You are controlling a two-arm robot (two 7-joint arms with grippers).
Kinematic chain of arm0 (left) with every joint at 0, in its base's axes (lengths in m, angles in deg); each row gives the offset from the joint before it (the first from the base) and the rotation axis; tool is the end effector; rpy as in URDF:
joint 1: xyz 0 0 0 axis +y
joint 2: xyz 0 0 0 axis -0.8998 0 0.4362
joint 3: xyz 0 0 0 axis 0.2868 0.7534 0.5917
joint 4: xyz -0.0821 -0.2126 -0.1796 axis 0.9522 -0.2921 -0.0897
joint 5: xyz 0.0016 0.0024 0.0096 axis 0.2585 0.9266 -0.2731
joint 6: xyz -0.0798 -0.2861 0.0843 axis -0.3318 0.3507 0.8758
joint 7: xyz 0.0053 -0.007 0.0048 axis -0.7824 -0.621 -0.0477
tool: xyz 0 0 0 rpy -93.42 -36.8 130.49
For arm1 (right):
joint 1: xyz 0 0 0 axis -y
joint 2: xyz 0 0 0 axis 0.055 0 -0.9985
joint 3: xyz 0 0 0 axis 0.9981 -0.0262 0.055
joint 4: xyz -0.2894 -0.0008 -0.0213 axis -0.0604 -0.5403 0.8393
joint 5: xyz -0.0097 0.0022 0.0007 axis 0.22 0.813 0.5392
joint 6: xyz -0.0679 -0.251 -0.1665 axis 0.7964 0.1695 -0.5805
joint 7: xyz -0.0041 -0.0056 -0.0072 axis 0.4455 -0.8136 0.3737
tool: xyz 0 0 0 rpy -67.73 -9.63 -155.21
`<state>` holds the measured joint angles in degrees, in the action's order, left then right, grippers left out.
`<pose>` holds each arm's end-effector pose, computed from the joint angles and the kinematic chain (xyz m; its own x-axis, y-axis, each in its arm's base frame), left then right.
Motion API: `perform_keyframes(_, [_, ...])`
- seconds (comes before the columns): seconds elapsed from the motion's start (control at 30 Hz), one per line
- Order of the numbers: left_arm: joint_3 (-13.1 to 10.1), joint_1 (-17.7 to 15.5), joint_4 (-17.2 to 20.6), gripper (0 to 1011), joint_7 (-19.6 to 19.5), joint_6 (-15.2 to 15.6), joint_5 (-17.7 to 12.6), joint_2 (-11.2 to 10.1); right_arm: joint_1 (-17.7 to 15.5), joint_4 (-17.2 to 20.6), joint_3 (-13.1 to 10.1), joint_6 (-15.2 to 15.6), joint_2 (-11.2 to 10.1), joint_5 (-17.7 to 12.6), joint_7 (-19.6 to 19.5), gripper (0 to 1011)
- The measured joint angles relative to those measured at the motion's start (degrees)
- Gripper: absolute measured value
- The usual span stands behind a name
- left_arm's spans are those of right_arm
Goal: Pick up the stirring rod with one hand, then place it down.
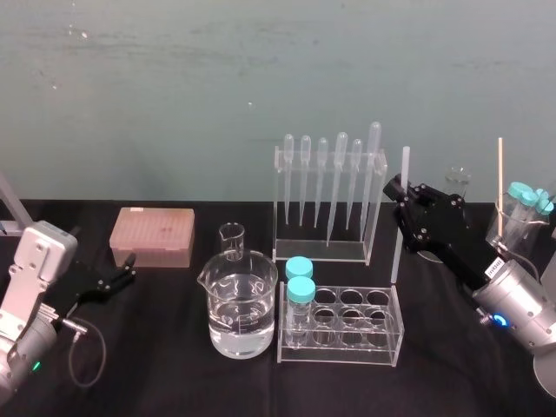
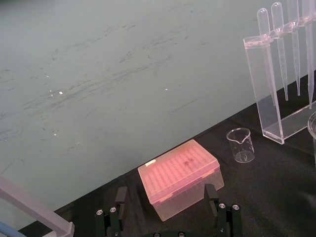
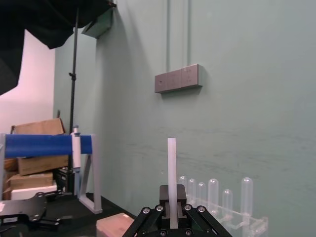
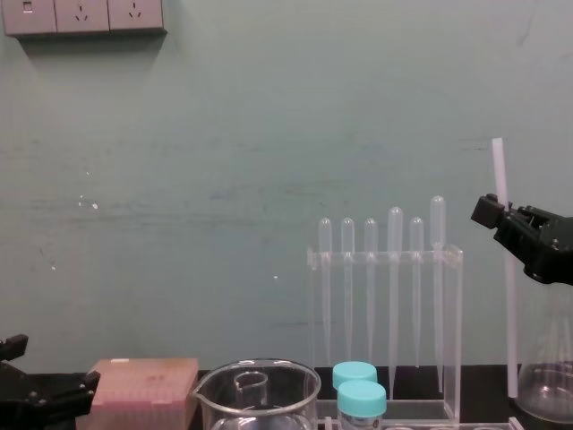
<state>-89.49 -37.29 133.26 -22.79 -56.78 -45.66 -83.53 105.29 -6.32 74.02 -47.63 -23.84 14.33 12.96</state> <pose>0.3580 0.0827 -0.3023 0.2924 0.8802 0.3738 -0.9552 0.2874 0.0703 0.4079 -0.0734 -0.2904 0.6978 -0.7113 0.0846 0.6377 0.6707 0.3788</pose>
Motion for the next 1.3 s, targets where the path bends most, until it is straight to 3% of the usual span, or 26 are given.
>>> perform_keyframes(0.33, [0.0,0.0,0.0,1000,0.0,0.0,0.0,0.0,-0.6,1.25,-0.41,1.89,-0.88,-1.35,4.2,71])
perform_keyframes(0.73, [0.0,0.0,0.0,1000,0.0,0.0,0.0,0.0,-1.23,1.9,1.25,4.48,-2.26,-1.6,6.26,71])
perform_keyframes(1.3, [0.0,0.0,0.0,1000,0.0,0.0,0.0,0.0,1.6,-3.51,5.14,7.05,-2.43,0.16,8.15,71])
